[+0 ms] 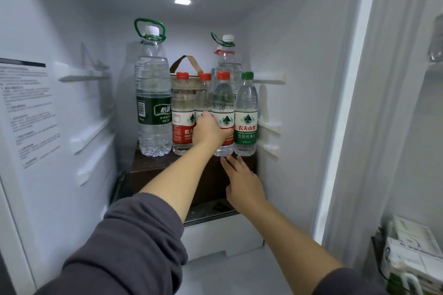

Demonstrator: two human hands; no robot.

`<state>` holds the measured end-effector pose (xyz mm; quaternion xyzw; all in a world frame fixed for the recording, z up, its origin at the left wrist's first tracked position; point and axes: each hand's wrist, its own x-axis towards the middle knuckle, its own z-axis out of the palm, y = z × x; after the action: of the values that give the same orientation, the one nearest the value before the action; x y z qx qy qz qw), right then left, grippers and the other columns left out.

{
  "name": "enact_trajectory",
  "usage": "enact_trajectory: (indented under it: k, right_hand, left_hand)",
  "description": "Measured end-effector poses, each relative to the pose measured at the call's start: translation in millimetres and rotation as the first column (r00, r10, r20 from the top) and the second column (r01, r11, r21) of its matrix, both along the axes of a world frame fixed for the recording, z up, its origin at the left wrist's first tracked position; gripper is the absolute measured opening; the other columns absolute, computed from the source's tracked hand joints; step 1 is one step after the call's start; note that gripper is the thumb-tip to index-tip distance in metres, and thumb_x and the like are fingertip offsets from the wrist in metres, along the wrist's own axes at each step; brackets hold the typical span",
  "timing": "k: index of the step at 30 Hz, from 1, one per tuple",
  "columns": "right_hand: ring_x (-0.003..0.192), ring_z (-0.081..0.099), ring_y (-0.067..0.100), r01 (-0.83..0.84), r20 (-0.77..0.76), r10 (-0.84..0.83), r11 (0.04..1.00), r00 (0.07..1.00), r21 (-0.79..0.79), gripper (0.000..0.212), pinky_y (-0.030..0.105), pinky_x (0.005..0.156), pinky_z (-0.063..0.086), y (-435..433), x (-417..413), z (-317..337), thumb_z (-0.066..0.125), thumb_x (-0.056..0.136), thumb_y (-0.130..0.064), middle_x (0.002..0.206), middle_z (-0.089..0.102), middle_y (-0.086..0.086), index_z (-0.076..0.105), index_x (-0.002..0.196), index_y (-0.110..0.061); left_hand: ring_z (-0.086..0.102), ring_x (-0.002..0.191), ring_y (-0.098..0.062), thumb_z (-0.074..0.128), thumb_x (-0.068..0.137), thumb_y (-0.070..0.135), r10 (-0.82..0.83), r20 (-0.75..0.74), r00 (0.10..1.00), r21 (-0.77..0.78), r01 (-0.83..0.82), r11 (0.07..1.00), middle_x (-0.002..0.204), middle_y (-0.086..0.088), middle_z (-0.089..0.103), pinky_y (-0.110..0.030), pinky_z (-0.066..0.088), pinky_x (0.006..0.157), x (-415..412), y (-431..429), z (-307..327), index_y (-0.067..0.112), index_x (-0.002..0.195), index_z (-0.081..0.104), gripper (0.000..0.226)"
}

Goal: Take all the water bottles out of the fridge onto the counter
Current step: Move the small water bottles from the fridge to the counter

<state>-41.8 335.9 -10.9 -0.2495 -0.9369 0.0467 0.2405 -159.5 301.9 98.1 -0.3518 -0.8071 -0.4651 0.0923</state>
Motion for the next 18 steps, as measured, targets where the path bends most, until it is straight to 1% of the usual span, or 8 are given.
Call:
enact_trajectory:
  k: [5, 8, 12, 15, 18]
  right_hand:
    - [0.152, -0.001, 0.020, -0.008, -0.010, 0.007, 1.000, 1.000, -0.011, 0.080, 0.048, 0.114, 0.034, 0, 0, -3, 0.055, 0.091, -0.008, 0.164, 0.008, -0.005, 0.013, 0.156, -0.026]
    - [0.152, -0.002, 0.020, -0.010, -0.032, 0.010, 1.000, 0.999, -0.006, 0.081, 0.047, 0.113, 0.036, 0, 0, -4, 0.055, 0.090, -0.008, 0.164, 0.007, -0.006, 0.013, 0.156, -0.027]
    - [0.152, 0.000, 0.018, -0.012, -0.044, 0.012, 1.000, 0.999, -0.002, 0.083, 0.047, 0.111, 0.038, 1, -1, -5, 0.057, 0.089, -0.006, 0.164, 0.009, -0.006, 0.013, 0.156, -0.027]
    - [0.152, -0.001, 0.018, 0.000, -0.037, -0.001, 1.000, 0.999, -0.006, 0.082, 0.046, 0.111, 0.038, 1, -2, -5, 0.055, 0.089, -0.006, 0.164, 0.009, -0.006, 0.013, 0.156, -0.027]
    - [0.152, -0.003, 0.017, 0.003, -0.031, -0.004, 1.000, 1.000, -0.013, 0.081, 0.042, 0.108, 0.042, -1, -2, -5, 0.052, 0.090, -0.005, 0.164, 0.006, -0.006, 0.012, 0.157, -0.026]
  left_hand:
    - [0.061, 0.104, -0.024, 0.083, 0.067, 0.042, -0.021, 0.010, 1.000, 0.049, 0.020, 0.999, 0.112, -0.006, 0.061, -0.044, 0.055, 0.086, -2, -4, -2, 0.012, 0.115, 0.050, 0.066]
    - [0.062, 0.102, -0.025, 0.082, 0.068, 0.041, -0.034, 0.010, 0.999, 0.062, 0.034, 0.998, 0.109, -0.006, 0.063, -0.043, 0.056, 0.082, -4, -8, -2, 0.013, 0.114, 0.048, 0.063]
    - [0.063, 0.095, -0.025, 0.081, 0.070, 0.039, -0.024, -0.038, 0.999, 0.029, 0.025, 0.999, 0.104, -0.005, 0.065, -0.041, 0.057, 0.076, -6, -21, 0, 0.013, 0.112, 0.046, 0.060]
    - [0.062, 0.095, -0.026, 0.080, 0.068, 0.040, 0.015, -0.081, 0.997, -0.023, -0.017, 1.000, 0.102, -0.004, 0.063, -0.043, 0.057, 0.077, -11, -38, 3, 0.015, 0.109, 0.046, 0.059]
    - [0.062, 0.099, -0.027, 0.080, 0.067, 0.045, 0.077, -0.079, 0.994, -0.047, -0.081, 0.996, 0.106, -0.005, 0.064, -0.042, 0.056, 0.080, -19, -59, 3, 0.016, 0.113, 0.048, 0.063]
